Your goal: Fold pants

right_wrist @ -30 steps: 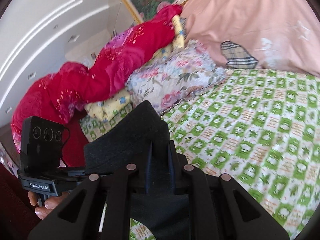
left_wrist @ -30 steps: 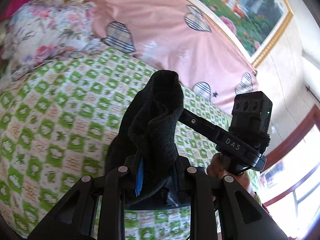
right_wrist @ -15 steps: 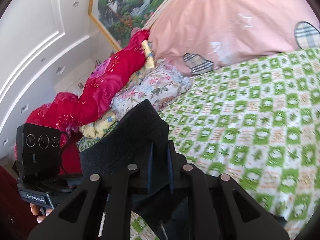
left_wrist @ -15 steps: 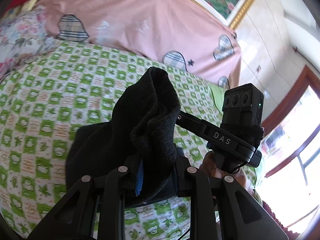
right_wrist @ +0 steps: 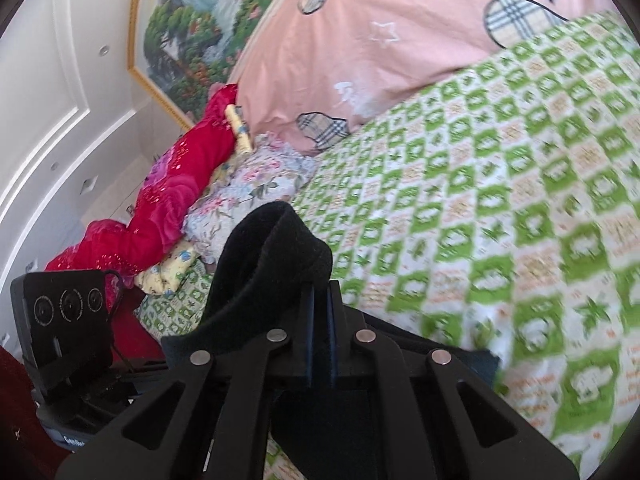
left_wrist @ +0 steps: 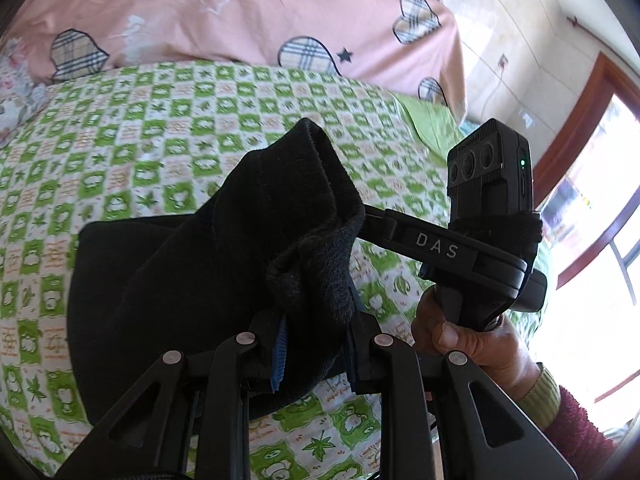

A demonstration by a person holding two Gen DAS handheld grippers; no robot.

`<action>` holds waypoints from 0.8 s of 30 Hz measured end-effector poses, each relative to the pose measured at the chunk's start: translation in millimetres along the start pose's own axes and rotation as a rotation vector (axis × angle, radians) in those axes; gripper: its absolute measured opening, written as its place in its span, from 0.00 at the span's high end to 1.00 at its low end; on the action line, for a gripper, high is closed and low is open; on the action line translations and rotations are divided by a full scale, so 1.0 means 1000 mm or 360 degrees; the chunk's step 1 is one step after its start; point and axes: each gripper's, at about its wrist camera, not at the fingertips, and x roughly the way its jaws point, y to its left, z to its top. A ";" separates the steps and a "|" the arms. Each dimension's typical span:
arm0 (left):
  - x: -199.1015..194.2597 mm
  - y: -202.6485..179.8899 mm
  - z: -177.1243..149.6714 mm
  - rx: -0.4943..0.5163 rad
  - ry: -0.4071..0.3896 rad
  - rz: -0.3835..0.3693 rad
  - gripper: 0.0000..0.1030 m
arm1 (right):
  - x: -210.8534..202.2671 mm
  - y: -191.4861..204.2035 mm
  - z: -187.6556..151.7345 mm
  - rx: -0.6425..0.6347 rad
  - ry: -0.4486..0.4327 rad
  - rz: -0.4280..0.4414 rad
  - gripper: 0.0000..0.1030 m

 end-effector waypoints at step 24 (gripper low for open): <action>0.000 0.003 -0.020 -0.0027 0.0091 -0.0193 0.46 | -0.057 0.014 -0.022 0.0126 -0.0207 -0.0397 0.19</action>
